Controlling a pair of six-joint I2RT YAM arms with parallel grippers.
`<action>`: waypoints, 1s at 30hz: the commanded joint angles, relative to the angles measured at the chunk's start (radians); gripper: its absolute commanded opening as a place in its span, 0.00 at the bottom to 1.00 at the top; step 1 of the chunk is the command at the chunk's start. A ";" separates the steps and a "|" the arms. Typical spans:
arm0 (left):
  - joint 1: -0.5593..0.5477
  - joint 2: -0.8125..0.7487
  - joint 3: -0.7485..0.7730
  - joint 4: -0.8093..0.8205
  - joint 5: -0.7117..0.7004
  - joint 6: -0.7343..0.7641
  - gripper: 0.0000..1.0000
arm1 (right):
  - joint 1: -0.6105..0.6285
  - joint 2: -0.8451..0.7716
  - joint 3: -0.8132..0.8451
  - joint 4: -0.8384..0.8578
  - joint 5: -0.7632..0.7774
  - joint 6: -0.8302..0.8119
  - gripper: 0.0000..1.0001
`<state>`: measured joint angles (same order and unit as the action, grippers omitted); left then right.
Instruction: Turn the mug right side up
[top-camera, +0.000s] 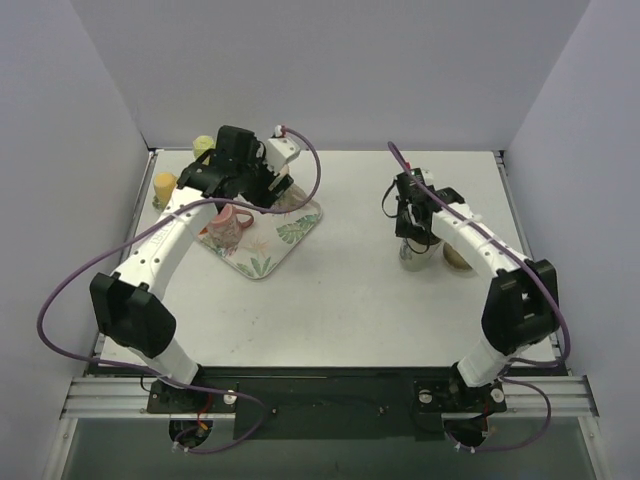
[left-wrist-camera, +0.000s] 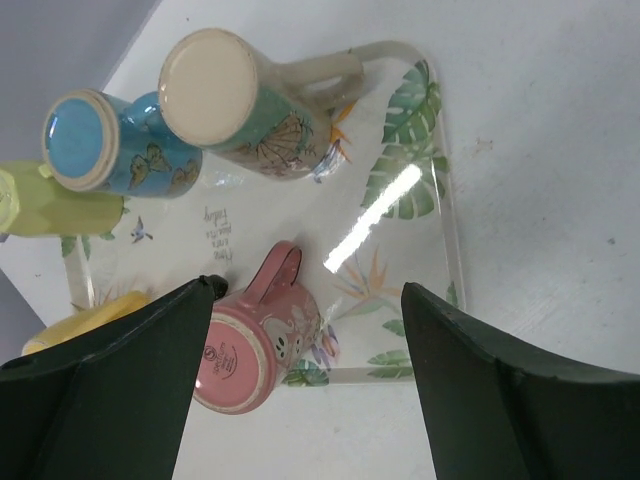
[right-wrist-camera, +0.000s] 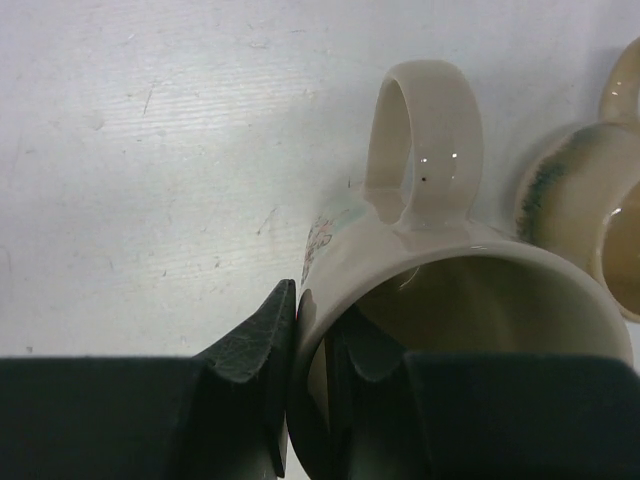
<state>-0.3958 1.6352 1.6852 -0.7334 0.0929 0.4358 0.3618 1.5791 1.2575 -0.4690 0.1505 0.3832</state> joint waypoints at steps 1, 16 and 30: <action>-0.014 -0.044 -0.085 0.068 -0.084 0.144 0.86 | -0.040 0.094 0.146 -0.037 0.049 -0.001 0.00; -0.012 0.151 -0.177 0.097 -0.312 0.570 0.82 | -0.055 0.132 0.209 -0.097 0.015 -0.046 0.59; 0.046 0.500 0.175 -0.142 -0.361 0.567 0.79 | 0.003 -0.112 0.168 -0.137 0.073 -0.089 0.82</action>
<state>-0.3702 2.1067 1.7741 -0.7841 -0.2466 0.9848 0.3550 1.5169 1.4345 -0.5632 0.1719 0.3107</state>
